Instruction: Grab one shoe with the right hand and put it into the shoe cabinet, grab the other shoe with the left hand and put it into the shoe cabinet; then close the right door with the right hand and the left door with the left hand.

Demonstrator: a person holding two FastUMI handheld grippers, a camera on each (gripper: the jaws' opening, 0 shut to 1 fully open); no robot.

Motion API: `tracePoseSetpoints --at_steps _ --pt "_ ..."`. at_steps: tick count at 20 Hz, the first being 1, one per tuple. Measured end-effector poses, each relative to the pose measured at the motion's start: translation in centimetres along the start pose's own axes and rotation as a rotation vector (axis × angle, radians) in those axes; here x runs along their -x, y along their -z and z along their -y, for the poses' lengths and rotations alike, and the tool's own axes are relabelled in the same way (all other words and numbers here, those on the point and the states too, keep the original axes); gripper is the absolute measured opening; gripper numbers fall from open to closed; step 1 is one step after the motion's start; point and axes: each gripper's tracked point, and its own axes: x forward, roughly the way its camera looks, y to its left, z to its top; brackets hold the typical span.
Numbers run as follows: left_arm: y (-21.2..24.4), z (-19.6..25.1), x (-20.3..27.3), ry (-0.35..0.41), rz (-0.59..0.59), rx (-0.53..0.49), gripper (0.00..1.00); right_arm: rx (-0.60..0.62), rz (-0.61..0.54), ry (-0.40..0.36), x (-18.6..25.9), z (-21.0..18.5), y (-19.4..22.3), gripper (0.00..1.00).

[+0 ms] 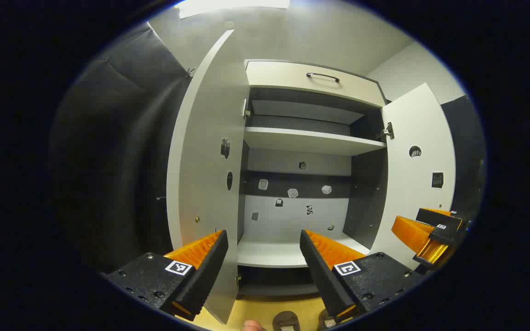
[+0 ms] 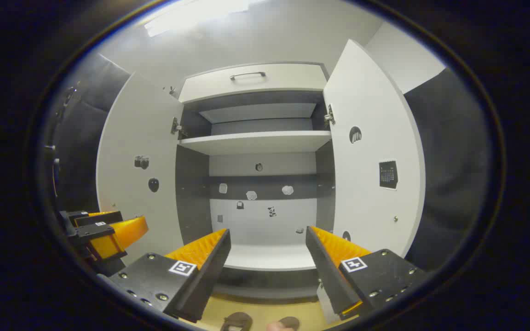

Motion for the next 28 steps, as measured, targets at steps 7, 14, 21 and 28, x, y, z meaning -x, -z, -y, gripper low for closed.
tracePoseSetpoints --at_steps 7,14,21,28 --pt "-0.2 0.5 1.5 -0.01 -0.003 -0.006 0.93 -0.018 -0.009 -0.001 1.1 0.9 0.0 0.99" --pt "-0.7 0.2 2.9 -0.028 0.004 -0.012 0.99 -0.009 -0.01 -0.02 1.9 0.5 0.0 0.99" --pt "-0.4 0.2 3.3 -0.028 0.002 0.01 0.96 0.0 -0.029 -0.015 2.6 0.5 0.9 0.99" --pt "-0.4 0.5 3.5 -0.021 0.003 0.024 0.96 0.001 -0.032 -0.01 2.6 0.7 1.4 0.99"
